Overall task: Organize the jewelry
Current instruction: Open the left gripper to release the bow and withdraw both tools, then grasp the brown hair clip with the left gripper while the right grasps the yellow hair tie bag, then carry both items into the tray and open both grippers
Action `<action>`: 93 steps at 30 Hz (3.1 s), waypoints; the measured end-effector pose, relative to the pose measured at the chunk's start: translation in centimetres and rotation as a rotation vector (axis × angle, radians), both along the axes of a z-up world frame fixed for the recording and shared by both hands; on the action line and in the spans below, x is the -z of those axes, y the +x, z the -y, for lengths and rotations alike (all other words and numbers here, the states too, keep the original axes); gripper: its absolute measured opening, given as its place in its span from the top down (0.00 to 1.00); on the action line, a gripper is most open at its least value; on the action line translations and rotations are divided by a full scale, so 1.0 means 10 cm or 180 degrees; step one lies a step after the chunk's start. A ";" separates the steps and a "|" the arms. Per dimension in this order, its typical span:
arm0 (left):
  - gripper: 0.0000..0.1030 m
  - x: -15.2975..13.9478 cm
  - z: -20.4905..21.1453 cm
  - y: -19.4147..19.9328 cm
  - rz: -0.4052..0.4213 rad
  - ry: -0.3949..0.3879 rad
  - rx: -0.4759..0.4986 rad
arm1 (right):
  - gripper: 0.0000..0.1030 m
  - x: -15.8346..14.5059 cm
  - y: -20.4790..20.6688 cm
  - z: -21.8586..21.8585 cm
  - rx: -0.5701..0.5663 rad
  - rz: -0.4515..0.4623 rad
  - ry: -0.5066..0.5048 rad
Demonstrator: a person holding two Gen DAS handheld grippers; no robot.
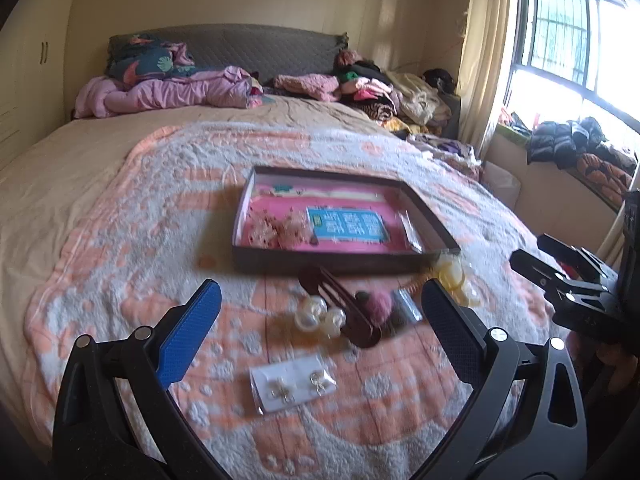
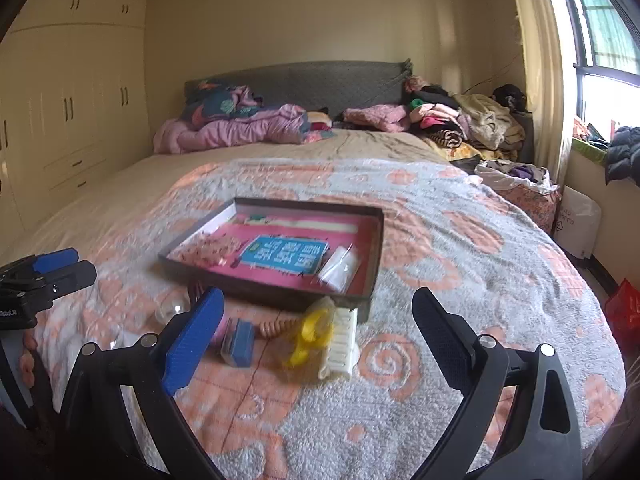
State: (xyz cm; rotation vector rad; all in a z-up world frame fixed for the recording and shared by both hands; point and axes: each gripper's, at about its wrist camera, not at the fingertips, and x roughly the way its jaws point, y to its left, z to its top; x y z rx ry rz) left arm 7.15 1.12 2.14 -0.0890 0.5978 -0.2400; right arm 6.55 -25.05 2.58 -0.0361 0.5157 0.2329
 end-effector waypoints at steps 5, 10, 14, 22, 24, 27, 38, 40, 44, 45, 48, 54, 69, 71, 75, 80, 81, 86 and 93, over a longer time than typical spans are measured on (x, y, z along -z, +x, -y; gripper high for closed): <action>0.11 0.18 0.08 -0.05 -0.0178 -0.0019 0.0100 | 0.10 0.13 0.02 0.00 -0.0073 -0.0120 -0.0035; 0.11 0.41 0.16 -0.02 -0.0423 -0.0081 0.0214 | 0.11 0.24 0.07 0.02 -0.0100 -0.0226 -0.0053; 0.27 0.54 0.27 0.03 -0.0586 -0.0140 0.0354 | 0.12 0.30 0.14 0.08 -0.0110 -0.0279 -0.0080; 0.49 0.69 0.51 0.20 -0.0769 -0.0161 0.0560 | 0.24 0.42 0.41 0.13 -0.0205 -0.0470 -0.0084; 0.49 0.69 0.56 0.25 -0.0779 -0.0164 0.0571 | 0.28 0.45 0.47 0.11 -0.0246 -0.0506 -0.0081; 0.49 0.71 0.62 0.33 -0.0778 -0.0135 0.0556 | 0.36 0.49 0.59 0.06 -0.0322 -0.0582 -0.0053; 0.49 0.79 0.64 0.59 -0.0794 0.0011 0.0377 | 0.75 0.58 0.75 -0.05 -0.0580 -0.0765 0.0048; 0.53 0.81 0.61 0.62 -0.0811 0.0027 0.0343 | 0.79 0.58 0.75 -0.08 -0.0648 -0.0775 0.0067; 0.61 0.87 0.54 0.64 -0.0849 0.0065 0.0276 | 0.79 0.61 0.77 -0.17 -0.0730 -0.0795 0.0026; 0.62 0.88 0.52 0.65 -0.0854 0.0063 0.0269 | 0.79 0.63 0.78 -0.20 -0.0742 -0.0802 0.0013; 0.63 0.88 0.48 0.64 -0.0853 0.0057 0.0242 | 0.82 0.64 0.80 -0.26 -0.0771 -0.0793 0.0004; 0.63 0.86 0.43 0.63 -0.0856 0.0058 0.0151 | 0.85 0.61 0.82 -0.33 -0.0799 -0.0773 0.0005; 0.79 0.83 0.22 0.58 -0.0866 -0.0186 0.0230 | 0.85 0.49 0.74 -0.33 -0.0743 -0.0674 -0.0002; 0.79 0.77 0.25 0.51 -0.0826 -0.0165 0.0314 | 0.86 0.45 0.70 -0.32 -0.0737 -0.0639 0.0027; 0.80 0.63 0.29 0.37 -0.0700 -0.0138 0.0444 | 0.86 0.38 0.64 -0.29 -0.0701 -0.0595 0.0083; 0.80 0.42 0.34 0.26 -0.0510 -0.0133 0.0533 | 0.86 0.28 0.55 -0.26 -0.0668 -0.0503 0.0101; 0.80 0.39 0.35 0.27 -0.0489 -0.0136 0.0537 | 0.86 0.25 0.53 -0.25 -0.0661 -0.0476 0.0100; 0.80 0.23 0.36 0.29 -0.0364 -0.0120 0.0557 | 0.86 0.13 0.47 -0.17 -0.0604 -0.0390 0.0134; 0.80 0.01 0.39 0.40 -0.0223 -0.0111 0.0604 | 0.86 0.02 0.44 -0.02 -0.0498 -0.0337 0.0190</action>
